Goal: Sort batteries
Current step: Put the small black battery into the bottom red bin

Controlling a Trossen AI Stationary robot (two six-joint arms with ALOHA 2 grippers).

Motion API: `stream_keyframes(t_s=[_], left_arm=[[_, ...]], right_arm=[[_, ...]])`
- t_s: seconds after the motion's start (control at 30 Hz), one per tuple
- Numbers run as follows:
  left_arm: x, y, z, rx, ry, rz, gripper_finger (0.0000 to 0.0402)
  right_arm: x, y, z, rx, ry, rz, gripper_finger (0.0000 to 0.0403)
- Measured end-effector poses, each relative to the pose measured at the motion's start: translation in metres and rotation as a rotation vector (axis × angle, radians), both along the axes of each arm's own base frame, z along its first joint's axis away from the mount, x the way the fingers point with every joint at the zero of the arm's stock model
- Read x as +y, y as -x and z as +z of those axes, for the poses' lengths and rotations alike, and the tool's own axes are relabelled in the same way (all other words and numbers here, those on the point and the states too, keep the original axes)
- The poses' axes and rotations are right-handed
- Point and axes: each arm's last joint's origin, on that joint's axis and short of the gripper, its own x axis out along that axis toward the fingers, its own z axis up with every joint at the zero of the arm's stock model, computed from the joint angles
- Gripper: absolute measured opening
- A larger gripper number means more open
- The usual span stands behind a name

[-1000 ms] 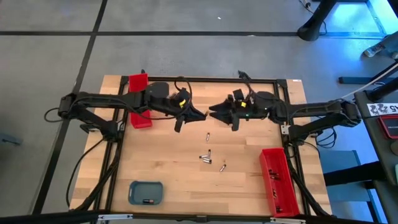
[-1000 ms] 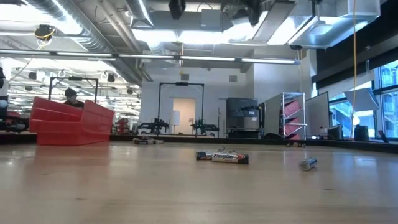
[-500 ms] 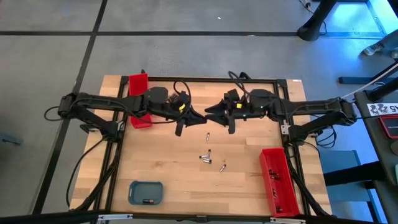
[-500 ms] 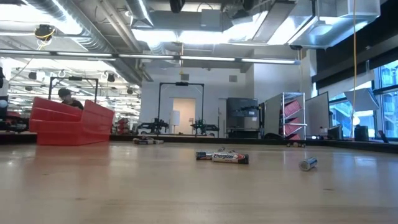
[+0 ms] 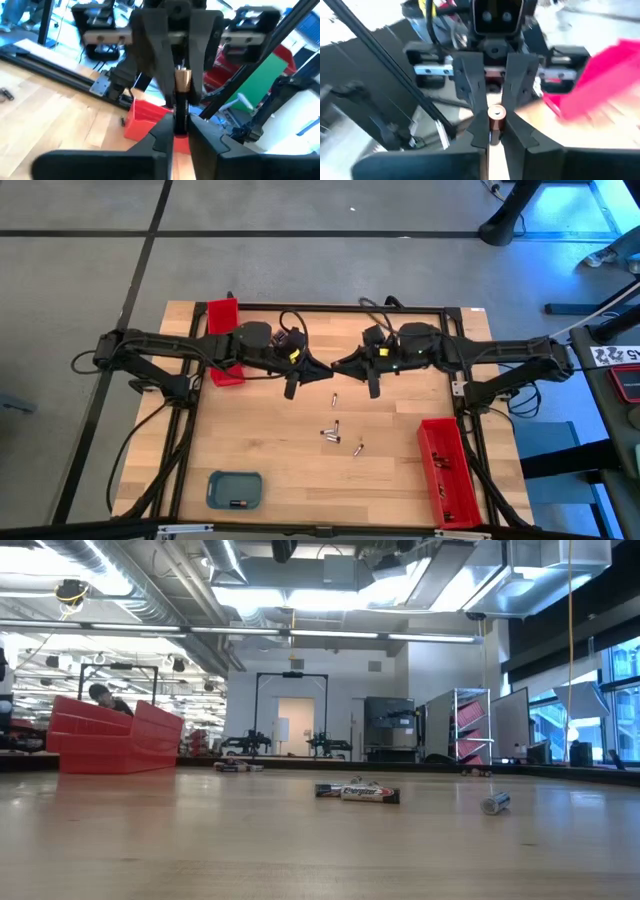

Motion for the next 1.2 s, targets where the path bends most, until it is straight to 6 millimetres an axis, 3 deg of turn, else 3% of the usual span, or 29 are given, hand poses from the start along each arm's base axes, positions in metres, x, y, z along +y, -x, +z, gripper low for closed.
stream_keyframes(t_s=[0.13,0.27,0.47,0.63,0.77,1.0,1.2], left_arm=[[0.002,0.002,-0.009,0.093,-0.003,0.038,0.0103],[0.005,0.004,-0.017,0.177,-0.010,0.086,0.0141],[0.014,0.005,-0.019,0.196,-0.072,0.111,0.0160],[0.023,0.005,-0.017,0.180,-0.104,0.136,0.0161],[0.031,0.006,-0.017,0.182,-0.101,0.159,0.0161],[0.034,0.006,-0.017,0.182,-0.099,0.168,0.0162],[0.034,0.006,-0.017,0.182,-0.096,0.169,0.0162]], right_arm=[[0.015,0.019,0.020,0.230,0.022,0.055,0.0018],[0.039,0.044,0.017,0.482,0.008,0.133,0.0018],[0.079,0.093,-0.022,0.876,-0.112,0.110,0.0018],[0.100,0.136,-0.062,1.032,-0.294,-0.021,0.0020],[0.108,0.166,-0.096,1.132,-0.490,-0.226,0.0020],[0.111,0.181,-0.135,1.268,-0.617,-0.468,0.0020],[0.109,0.185,-0.158,1.313,-0.626,-0.529,0.0021]])
